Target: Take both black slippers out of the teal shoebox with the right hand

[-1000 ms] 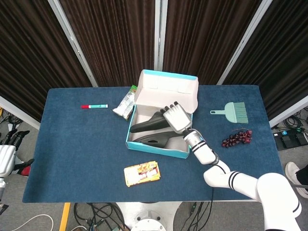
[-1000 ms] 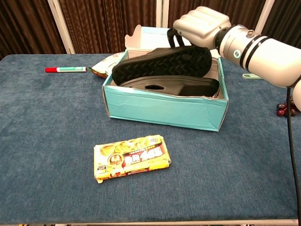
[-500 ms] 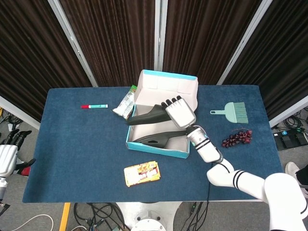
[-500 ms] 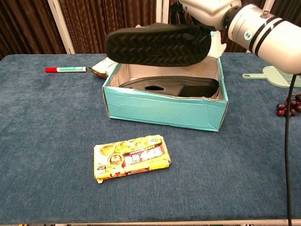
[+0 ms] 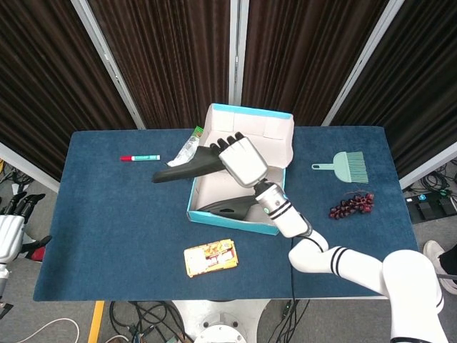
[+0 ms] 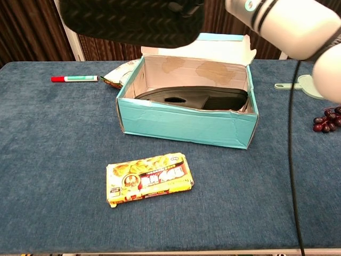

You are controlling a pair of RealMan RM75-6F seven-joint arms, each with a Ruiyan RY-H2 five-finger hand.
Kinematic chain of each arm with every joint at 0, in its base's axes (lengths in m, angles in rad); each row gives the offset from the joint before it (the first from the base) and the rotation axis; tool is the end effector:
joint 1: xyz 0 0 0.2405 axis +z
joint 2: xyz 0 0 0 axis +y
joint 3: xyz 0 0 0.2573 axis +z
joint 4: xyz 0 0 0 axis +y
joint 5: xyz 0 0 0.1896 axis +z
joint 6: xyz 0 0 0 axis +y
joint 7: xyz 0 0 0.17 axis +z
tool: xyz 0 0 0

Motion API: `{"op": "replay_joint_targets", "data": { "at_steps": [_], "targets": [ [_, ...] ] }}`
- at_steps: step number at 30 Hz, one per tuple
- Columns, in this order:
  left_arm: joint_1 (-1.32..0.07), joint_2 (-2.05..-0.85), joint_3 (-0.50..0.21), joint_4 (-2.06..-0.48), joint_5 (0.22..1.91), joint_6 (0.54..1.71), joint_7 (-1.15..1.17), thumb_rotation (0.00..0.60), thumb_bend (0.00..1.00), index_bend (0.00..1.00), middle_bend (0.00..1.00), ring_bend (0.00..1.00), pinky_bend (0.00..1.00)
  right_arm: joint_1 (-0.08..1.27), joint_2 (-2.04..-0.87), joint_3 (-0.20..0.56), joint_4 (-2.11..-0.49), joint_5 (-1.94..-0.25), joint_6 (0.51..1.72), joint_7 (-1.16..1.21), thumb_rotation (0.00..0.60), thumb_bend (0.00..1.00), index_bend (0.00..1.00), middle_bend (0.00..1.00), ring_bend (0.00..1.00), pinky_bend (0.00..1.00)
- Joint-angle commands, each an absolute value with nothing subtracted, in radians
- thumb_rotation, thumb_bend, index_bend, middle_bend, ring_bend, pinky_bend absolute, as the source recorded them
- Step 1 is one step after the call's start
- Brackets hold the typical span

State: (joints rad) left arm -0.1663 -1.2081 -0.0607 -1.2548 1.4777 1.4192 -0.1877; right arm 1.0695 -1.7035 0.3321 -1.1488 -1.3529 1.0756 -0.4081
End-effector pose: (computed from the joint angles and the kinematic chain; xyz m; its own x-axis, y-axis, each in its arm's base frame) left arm -0.3492 0.2402 0.1839 0.4618 -0.0062 0.8869 0.8867 -0.0201 -0.4619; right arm 0.0095 -0.4284 0.0164 0.4852 0.2972 0.8224 -0.5936 -0.5786 0.5593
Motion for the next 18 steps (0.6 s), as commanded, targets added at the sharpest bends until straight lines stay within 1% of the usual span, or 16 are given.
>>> {"op": "replay_joint_targets", "data": {
  "at_steps": [1,4,8,11,15,18],
  "targets": [
    [-0.165,-1.207,-0.06,-1.254,1.478,1.42,-0.188,0.6,0.11,0.16,0.19,0.1,0.36,1.115,-1.753,0.348,-1.1,-1.365,1.062,-0.393,0.6,0.54,1.0,0.89,0.71,0.52],
    [-0.164,-1.205,-0.061,-1.25,1.477,1.422,-0.191,0.6,0.11,0.16,0.19,0.1,0.36,1.154,-1.801,0.35,-1.041,-1.38,1.048,-0.363,0.6,0.54,1.0,0.89,0.71,0.52],
    [-0.161,-1.203,-0.06,-1.244,1.472,1.419,-0.197,0.6,0.11,0.16,0.19,0.1,0.36,1.232,-1.889,0.336,-0.889,-1.448,1.05,-0.273,0.6,0.54,1.0,0.89,0.71,0.51],
    [-0.158,-1.202,-0.057,-1.239,1.472,1.416,-0.203,0.6,0.11,0.16,0.19,0.1,0.36,1.292,-1.954,0.339,-0.767,-1.477,1.049,-0.176,0.6,0.54,1.0,0.89,0.71,0.5],
    [-0.157,-1.198,-0.059,-1.235,1.471,1.419,-0.207,0.6,0.11,0.16,0.19,0.1,0.36,1.354,-2.022,0.338,-0.639,-1.484,1.014,-0.094,0.6,0.54,1.0,0.89,0.71,0.5],
    [-0.157,-1.196,-0.061,-1.234,1.468,1.418,-0.21,0.6,0.11,0.16,0.19,0.1,0.36,1.383,-2.061,0.32,-0.562,-1.493,0.987,-0.053,0.6,0.54,1.0,0.89,0.71,0.49]
  ]
}}
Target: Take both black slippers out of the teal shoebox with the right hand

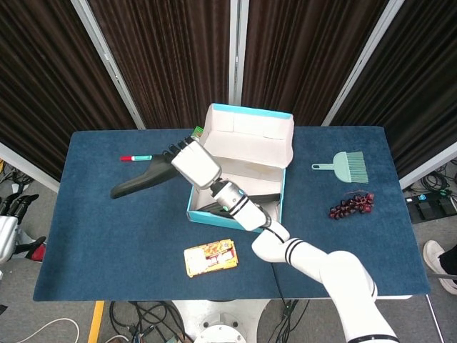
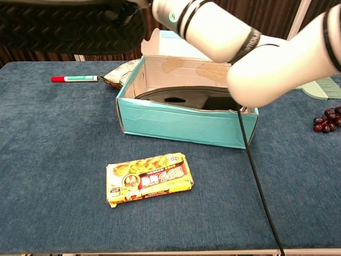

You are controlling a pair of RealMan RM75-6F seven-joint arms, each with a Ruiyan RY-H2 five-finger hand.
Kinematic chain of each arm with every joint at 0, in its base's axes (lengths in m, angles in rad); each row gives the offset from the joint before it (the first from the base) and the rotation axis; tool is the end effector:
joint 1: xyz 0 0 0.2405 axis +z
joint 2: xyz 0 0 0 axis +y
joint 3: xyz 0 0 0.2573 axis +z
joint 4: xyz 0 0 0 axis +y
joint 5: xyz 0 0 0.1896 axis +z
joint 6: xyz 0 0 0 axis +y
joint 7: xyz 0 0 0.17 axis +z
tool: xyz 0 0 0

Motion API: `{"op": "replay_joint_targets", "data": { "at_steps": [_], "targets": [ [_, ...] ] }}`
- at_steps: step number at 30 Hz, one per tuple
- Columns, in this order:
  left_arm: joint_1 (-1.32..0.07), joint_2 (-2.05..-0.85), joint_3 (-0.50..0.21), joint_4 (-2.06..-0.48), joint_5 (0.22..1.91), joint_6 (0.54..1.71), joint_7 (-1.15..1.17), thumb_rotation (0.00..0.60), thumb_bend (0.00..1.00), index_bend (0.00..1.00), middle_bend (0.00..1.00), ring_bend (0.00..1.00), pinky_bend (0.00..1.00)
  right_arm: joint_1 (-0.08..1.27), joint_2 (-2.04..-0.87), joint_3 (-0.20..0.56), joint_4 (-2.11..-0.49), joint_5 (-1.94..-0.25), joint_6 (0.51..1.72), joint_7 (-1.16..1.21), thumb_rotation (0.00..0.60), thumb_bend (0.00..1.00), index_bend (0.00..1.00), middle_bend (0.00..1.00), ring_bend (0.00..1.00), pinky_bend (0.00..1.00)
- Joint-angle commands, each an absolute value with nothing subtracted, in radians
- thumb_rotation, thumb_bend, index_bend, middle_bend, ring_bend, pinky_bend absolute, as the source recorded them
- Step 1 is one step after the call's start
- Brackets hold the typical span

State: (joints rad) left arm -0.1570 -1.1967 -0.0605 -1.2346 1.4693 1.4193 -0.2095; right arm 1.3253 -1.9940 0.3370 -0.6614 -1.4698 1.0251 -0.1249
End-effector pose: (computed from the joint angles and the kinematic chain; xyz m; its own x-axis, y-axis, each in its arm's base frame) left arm -0.3562 0.2374 0.1922 0.4690 -0.0075 0.8832 0.8832 -0.0004 -0.4690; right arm 0.0860 -0.4346 -0.0522 0.4287 0.3043 0.8506 -0.5007 -0.7037 0.5041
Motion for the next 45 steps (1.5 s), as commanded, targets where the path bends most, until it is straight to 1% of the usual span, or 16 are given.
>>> {"op": "replay_joint_targets", "data": {
  "at_steps": [1,6,8,10,11,12,13,14,16,18,25,30,34,37,39,45],
  "targets": [
    [-0.157,-1.196,-0.061,-1.233,1.468,1.418,-0.211,0.6,0.11,0.16,0.19,0.1,0.36,1.388,-2.071,0.314,-0.542,-1.495,0.979,-0.044,0.6,0.54,1.0,0.89,0.71,0.48],
    [-0.155,-1.196,-0.06,-1.225,1.464,1.413,-0.215,0.6,0.11,0.16,0.19,0.1,0.36,1.412,-2.11,0.286,-0.46,-1.495,0.912,0.005,0.6,0.52,0.99,0.89,0.71,0.44],
    [-0.153,-1.196,-0.059,-1.222,1.462,1.411,-0.219,0.6,0.11,0.16,0.19,0.1,0.36,1.419,-2.116,0.277,-0.445,-1.493,0.883,0.023,0.6,0.47,0.95,0.87,0.68,0.41],
    [-0.152,-1.195,-0.059,-1.217,1.461,1.412,-0.221,0.6,0.11,0.16,0.19,0.1,0.36,1.423,-2.114,0.269,-0.443,-1.49,0.852,0.039,0.6,0.37,0.83,0.78,0.57,0.32],
    [-0.152,-1.194,-0.059,-1.216,1.461,1.412,-0.223,0.6,0.11,0.16,0.19,0.1,0.36,1.424,-2.11,0.267,-0.444,-1.487,0.835,0.045,0.6,0.35,0.78,0.74,0.52,0.29],
    [-0.152,-1.193,-0.06,-1.215,1.462,1.412,-0.224,0.6,0.11,0.16,0.19,0.1,0.36,1.425,-2.108,0.265,-0.446,-1.485,0.829,0.047,0.6,0.3,0.7,0.68,0.45,0.24],
    [-0.152,-1.193,-0.06,-1.215,1.462,1.413,-0.224,0.6,0.11,0.16,0.19,0.1,0.36,1.424,-2.105,0.263,-0.448,-1.485,0.827,0.048,0.6,0.26,0.64,0.63,0.4,0.2],
    [-0.152,-1.192,-0.061,-1.215,1.462,1.413,-0.225,0.6,0.11,0.16,0.19,0.1,0.36,1.423,-2.101,0.261,-0.449,-1.483,0.827,0.047,0.6,0.24,0.61,0.6,0.37,0.19],
    [-0.152,-1.191,-0.061,-1.216,1.463,1.413,-0.225,0.6,0.11,0.16,0.19,0.1,0.36,1.42,-2.095,0.259,-0.456,-1.479,0.822,0.046,0.6,0.19,0.51,0.53,0.28,0.15],
    [-0.152,-1.191,-0.061,-1.219,1.464,1.413,-0.222,0.6,0.11,0.16,0.19,0.1,0.36,1.418,-2.084,0.262,-0.468,-1.472,0.816,0.044,0.6,0.16,0.44,0.48,0.23,0.12],
    [-0.157,-1.188,-0.06,-1.231,1.468,1.408,-0.21,0.6,0.11,0.16,0.19,0.1,0.36,1.398,-2.047,0.269,-0.521,-1.45,0.826,0.013,0.6,0.15,0.36,0.42,0.19,0.12],
    [-0.159,-1.184,-0.06,-1.243,1.474,1.413,-0.202,0.6,0.11,0.16,0.19,0.1,0.36,1.373,-2.008,0.282,-0.579,-1.431,0.852,-0.012,0.6,0.15,0.36,0.42,0.19,0.12],
    [-0.16,-1.184,-0.058,-1.248,1.472,1.408,-0.197,0.6,0.11,0.16,0.19,0.1,0.36,1.33,-1.949,0.28,-0.675,-1.426,0.895,-0.035,0.6,0.15,0.36,0.42,0.2,0.13],
    [-0.162,-1.186,-0.057,-1.249,1.475,1.405,-0.195,0.6,0.11,0.16,0.19,0.1,0.36,1.276,-1.867,0.271,-0.802,-1.415,0.919,-0.096,0.6,0.13,0.35,0.42,0.23,0.17],
    [-0.164,-1.188,-0.056,-1.249,1.479,1.405,-0.195,0.6,0.11,0.16,0.19,0.1,0.36,1.235,-1.79,0.272,-0.921,-1.378,0.901,-0.172,0.6,0.12,0.35,0.42,0.23,0.2],
    [-0.168,-1.19,-0.057,-1.263,1.484,1.408,-0.182,0.6,0.11,0.16,0.19,0.1,0.36,1.138,-1.558,0.292,-1.287,-1.166,0.828,-0.424,0.6,0.11,0.35,0.42,0.24,0.22]
  ]
}}
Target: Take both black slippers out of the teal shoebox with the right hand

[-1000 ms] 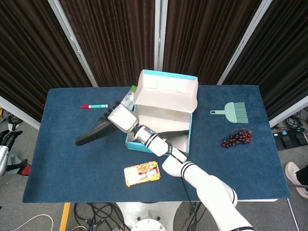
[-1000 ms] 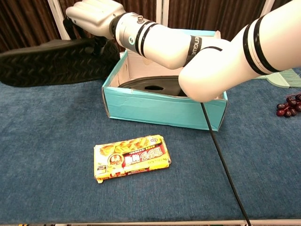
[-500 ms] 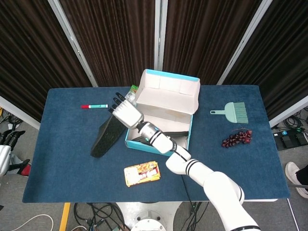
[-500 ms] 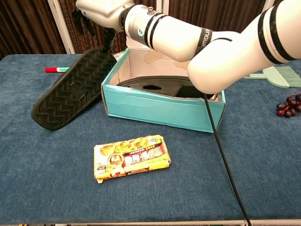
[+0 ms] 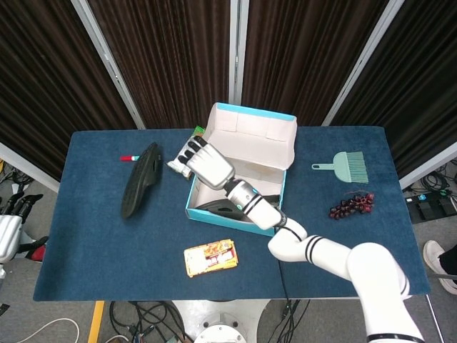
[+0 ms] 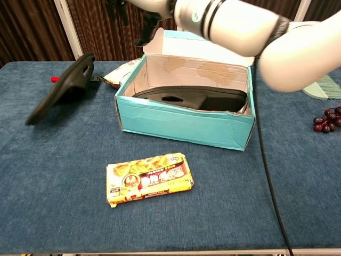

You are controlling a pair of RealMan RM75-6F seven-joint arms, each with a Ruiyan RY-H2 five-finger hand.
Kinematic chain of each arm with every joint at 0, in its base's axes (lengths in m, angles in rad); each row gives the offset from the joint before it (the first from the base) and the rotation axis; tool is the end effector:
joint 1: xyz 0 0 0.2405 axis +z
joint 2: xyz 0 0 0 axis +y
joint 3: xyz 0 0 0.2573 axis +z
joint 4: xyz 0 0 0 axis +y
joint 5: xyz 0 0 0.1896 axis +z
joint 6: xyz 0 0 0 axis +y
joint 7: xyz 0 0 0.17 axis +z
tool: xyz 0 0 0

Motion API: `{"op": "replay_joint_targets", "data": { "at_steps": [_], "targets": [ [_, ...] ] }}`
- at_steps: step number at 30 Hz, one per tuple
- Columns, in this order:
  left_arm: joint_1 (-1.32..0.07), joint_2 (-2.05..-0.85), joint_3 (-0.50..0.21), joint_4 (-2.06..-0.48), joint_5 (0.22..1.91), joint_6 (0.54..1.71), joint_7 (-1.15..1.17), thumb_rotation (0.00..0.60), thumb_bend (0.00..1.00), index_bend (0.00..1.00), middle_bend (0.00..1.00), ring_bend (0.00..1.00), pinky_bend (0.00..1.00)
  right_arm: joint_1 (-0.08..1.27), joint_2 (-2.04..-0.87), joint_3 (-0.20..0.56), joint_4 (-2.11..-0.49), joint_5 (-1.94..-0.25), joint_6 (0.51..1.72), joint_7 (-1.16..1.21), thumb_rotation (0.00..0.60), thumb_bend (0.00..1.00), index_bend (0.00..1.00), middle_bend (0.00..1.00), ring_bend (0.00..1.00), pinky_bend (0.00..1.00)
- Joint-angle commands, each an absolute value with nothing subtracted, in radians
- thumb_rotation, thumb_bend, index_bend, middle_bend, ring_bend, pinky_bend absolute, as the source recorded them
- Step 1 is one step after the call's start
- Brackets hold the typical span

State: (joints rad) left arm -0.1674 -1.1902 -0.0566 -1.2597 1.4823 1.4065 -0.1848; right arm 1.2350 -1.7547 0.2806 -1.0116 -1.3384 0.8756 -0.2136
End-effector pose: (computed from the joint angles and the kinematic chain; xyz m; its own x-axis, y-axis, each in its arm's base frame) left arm -0.3503 0.2400 0.1872 0.4772 0.0086 0.8788 0.8787 -0.0230 -0.4769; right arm 0.0459 -0.4381 -0.0295 0.5393 0.1336 0.8314 -0.5350 -0.7081 0.4609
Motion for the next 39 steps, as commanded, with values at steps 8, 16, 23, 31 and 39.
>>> {"op": "replay_joint_targets", "data": {
  "at_steps": [8,16,23,31,39],
  "targets": [
    [-0.17,-1.185,-0.057,-1.285,1.488,1.414,-0.16,0.6,0.11,0.16,0.19,0.1,0.36,1.102,-1.383,0.242,-1.544,-0.897,0.77,-0.599,0.6,0.1,0.35,0.42,0.24,0.22],
    [-0.176,-1.191,-0.054,-1.3,1.496,1.413,-0.143,0.6,0.11,0.16,0.19,0.1,0.36,1.096,-1.327,0.168,-1.628,-0.797,0.772,-0.638,0.6,0.1,0.35,0.42,0.24,0.22],
    [-0.18,-1.19,-0.056,-1.304,1.493,1.409,-0.131,0.6,0.11,0.16,0.19,0.1,0.36,1.073,-1.358,0.132,-1.58,-0.848,0.764,-0.572,0.6,0.1,0.35,0.42,0.24,0.22],
    [-0.181,-1.19,-0.05,-1.301,1.493,1.401,-0.13,0.6,0.11,0.16,0.19,0.1,0.36,1.046,-1.413,0.111,-1.493,-0.877,0.747,-0.489,0.6,0.07,0.35,0.39,0.21,0.18],
    [-0.181,-1.194,-0.053,-1.294,1.486,1.4,-0.131,0.6,0.11,0.16,0.19,0.1,0.36,1.034,-1.461,0.104,-1.426,-0.936,0.736,-0.435,0.6,0.03,0.28,0.3,0.14,0.13]
  ]
}}
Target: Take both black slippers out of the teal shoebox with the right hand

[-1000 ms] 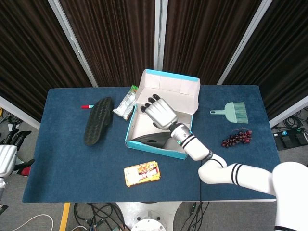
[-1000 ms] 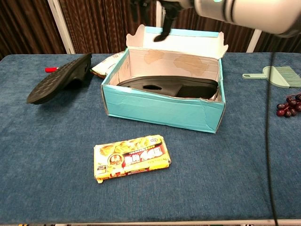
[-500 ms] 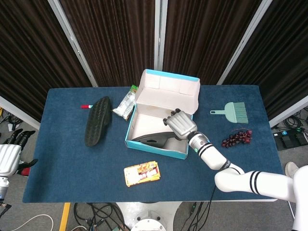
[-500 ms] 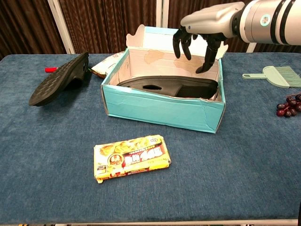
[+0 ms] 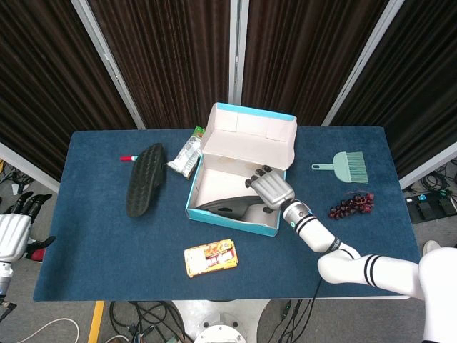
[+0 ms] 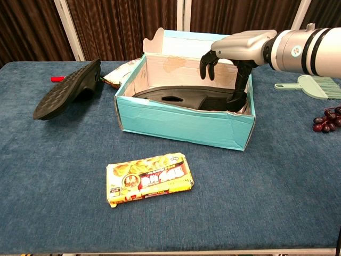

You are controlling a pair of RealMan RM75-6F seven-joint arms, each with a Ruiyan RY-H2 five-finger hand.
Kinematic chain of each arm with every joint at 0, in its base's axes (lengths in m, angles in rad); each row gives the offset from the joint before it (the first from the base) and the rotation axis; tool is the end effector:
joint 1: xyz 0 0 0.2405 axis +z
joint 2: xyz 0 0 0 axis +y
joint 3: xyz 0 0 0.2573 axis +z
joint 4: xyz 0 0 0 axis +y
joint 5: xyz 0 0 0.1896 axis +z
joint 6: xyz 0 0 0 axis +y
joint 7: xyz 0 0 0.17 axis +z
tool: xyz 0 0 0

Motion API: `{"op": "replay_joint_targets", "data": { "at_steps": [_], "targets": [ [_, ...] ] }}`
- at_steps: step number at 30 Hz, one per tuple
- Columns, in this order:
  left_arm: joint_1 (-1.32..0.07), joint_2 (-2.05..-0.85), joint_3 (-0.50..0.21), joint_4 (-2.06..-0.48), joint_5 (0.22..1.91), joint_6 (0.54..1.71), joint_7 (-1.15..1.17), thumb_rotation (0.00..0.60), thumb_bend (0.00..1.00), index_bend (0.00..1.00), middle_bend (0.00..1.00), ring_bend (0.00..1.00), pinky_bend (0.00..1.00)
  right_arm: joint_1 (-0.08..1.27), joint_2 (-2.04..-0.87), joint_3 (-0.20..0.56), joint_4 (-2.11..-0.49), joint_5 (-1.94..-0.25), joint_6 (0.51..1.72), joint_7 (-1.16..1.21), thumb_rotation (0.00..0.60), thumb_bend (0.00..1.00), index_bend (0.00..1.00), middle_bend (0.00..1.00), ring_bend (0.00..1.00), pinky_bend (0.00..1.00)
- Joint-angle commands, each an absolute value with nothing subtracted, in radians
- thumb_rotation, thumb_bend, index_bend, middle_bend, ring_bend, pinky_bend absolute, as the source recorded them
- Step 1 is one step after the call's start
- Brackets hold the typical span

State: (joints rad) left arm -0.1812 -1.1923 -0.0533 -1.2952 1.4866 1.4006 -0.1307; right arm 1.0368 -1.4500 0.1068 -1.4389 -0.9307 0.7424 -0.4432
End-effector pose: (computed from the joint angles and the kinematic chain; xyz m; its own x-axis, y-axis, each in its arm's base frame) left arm -0.3415 0.2432 0.1794 0.4937 0.0153 0.8695 0.8691 -0.0444 -0.4926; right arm -0.0965 -0.4067 -0.0047 0.6762 -0.2715 0.6849 -0.6975 -0.5353 0.4765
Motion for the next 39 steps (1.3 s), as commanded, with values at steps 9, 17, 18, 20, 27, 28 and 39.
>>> {"op": "replay_joint_targets", "data": {
  "at_steps": [9,17,18,20,27,28,39],
  "targets": [
    [-0.176,-1.2,-0.049,-1.273,1.48,1.397,-0.146,0.6,0.11,0.16,0.19,0.1,0.36,1.039,-1.515,0.102,-1.373,-0.943,0.734,-0.438,0.6,0.03,0.27,0.33,0.18,0.16],
    [-0.166,-1.204,-0.046,-1.256,1.472,1.398,-0.158,0.6,0.11,0.16,0.19,0.1,0.36,1.058,-1.569,0.103,-1.311,-0.916,0.714,-0.464,0.6,0.08,0.31,0.35,0.24,0.22],
    [-0.164,-1.204,-0.046,-1.254,1.472,1.399,-0.158,0.6,0.11,0.16,0.19,0.1,0.36,1.06,-1.578,0.104,-1.303,-0.917,0.719,-0.468,0.6,0.1,0.33,0.36,0.26,0.25],
    [-0.162,-1.205,-0.045,-1.251,1.47,1.399,-0.161,0.6,0.11,0.16,0.19,0.1,0.36,1.061,-1.595,0.108,-1.286,-0.917,0.726,-0.472,0.6,0.12,0.36,0.39,0.28,0.31],
    [-0.164,-1.205,-0.049,-1.249,1.472,1.4,-0.166,0.6,0.11,0.16,0.19,0.1,0.36,1.053,-1.638,0.115,-1.248,-0.961,0.775,-0.472,0.6,0.31,0.58,0.56,0.45,0.51],
    [-0.165,-1.204,-0.049,-1.249,1.472,1.399,-0.167,0.6,0.11,0.16,0.19,0.1,0.36,1.05,-1.641,0.118,-1.245,-0.971,0.783,-0.466,0.6,0.33,0.63,0.59,0.48,0.55],
    [-0.168,-1.205,-0.051,-1.253,1.475,1.4,-0.165,0.6,0.11,0.16,0.19,0.1,0.36,1.015,-1.644,0.148,-1.232,-1.082,0.855,-0.386,0.6,0.44,0.83,0.74,0.62,0.7]
  ]
}}
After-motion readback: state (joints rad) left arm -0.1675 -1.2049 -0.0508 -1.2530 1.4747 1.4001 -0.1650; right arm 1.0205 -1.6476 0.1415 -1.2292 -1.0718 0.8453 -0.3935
